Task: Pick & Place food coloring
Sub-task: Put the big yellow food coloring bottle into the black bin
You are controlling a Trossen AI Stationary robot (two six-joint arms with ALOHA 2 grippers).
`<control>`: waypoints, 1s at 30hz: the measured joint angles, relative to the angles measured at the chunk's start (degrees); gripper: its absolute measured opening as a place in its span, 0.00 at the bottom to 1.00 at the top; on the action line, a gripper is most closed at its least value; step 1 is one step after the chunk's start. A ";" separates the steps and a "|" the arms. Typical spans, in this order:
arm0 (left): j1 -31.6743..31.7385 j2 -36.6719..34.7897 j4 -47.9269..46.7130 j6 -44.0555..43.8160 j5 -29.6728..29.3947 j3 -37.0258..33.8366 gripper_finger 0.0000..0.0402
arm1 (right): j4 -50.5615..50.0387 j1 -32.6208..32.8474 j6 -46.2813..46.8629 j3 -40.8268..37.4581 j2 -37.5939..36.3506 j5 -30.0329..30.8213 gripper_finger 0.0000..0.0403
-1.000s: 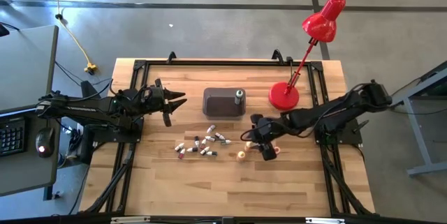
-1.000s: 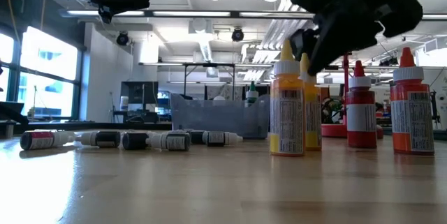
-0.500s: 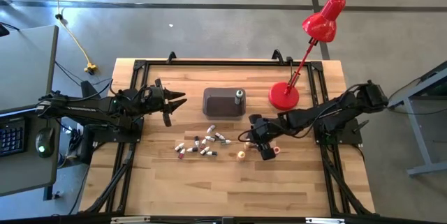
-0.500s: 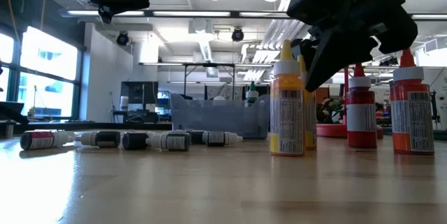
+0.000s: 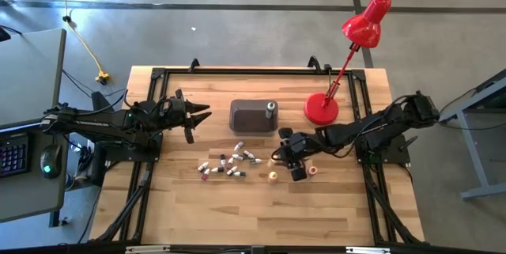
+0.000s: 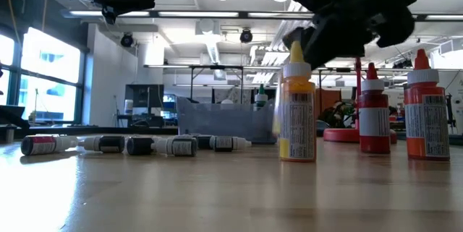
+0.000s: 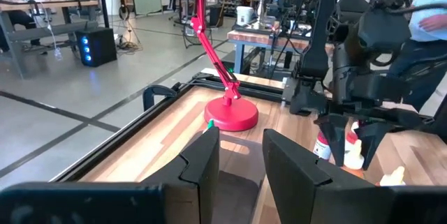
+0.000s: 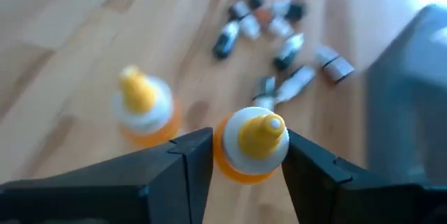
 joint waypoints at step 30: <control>-0.02 -0.01 -0.01 0.00 0.00 0.00 0.28 | 4.78 -11.35 -7.38 0.05 -4.86 -4.66 0.24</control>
